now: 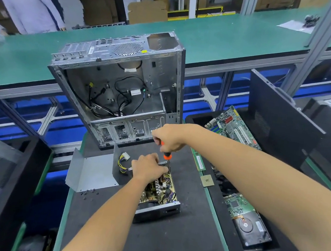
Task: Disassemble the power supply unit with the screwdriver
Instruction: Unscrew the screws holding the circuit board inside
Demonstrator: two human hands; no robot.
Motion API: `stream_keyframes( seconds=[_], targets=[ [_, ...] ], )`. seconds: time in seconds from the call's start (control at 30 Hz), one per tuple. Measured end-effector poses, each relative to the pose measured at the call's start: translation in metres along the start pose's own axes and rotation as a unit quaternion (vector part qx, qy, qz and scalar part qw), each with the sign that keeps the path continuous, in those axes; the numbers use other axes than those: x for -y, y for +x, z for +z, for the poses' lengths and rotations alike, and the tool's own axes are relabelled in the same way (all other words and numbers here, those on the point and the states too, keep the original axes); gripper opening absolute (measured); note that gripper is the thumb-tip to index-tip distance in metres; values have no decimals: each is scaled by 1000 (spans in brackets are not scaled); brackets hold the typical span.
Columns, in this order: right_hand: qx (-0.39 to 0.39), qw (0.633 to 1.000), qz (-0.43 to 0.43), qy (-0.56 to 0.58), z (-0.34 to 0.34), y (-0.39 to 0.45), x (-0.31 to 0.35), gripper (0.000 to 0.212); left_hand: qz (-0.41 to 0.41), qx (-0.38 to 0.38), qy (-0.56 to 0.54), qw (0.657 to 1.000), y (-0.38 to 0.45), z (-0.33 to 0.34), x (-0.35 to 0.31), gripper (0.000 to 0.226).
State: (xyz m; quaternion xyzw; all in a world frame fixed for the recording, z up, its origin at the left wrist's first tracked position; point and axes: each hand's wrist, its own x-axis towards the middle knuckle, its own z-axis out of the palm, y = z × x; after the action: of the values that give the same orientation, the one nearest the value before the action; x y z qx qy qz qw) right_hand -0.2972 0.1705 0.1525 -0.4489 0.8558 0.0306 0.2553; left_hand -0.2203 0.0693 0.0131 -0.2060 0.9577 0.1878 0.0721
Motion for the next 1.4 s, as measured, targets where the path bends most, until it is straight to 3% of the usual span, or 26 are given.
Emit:
stream_keyframes(
  seconds=[0.1,0.2,0.4,0.57,0.67,0.83,0.9,0.97,1.07,1.23,1.4],
  targets=[
    [-6,1000,-17,14,-2,-5,0,30,6,8,-6,1000,1,-1,1,26],
    [-17,1000,-2,13,3,-5,0,18,7,10,-10,1000,0,-1,1,25],
    [-8,991,69,-119,3,-7,14,20,11,3,-17,1000,-3,-1,2,24],
    [2,997,28,-76,0,2,12,14,12,-8,-9,1000,-5,0,1,25],
    [-1,999,-12,-31,-3,0,11,28,12,-10,-4,1000,-3,0,2,27],
    [-20,999,31,-13,5,3,13,9,20,-9,-8,1000,-3,0,2,23],
    [-12,996,68,-63,4,1,18,20,19,-6,-14,1000,-3,0,3,22],
    [-2,992,71,-102,3,3,18,17,19,-7,-19,1000,-3,0,4,24],
    [18,997,60,-55,3,6,15,20,21,-8,-20,1000,-3,0,4,24],
    [-26,1000,-4,-9,-2,-4,5,33,24,-1,-15,1000,-3,-1,4,27],
    [-3,999,41,-35,3,-9,8,22,21,-5,-15,1000,-2,0,4,25]
  ],
)
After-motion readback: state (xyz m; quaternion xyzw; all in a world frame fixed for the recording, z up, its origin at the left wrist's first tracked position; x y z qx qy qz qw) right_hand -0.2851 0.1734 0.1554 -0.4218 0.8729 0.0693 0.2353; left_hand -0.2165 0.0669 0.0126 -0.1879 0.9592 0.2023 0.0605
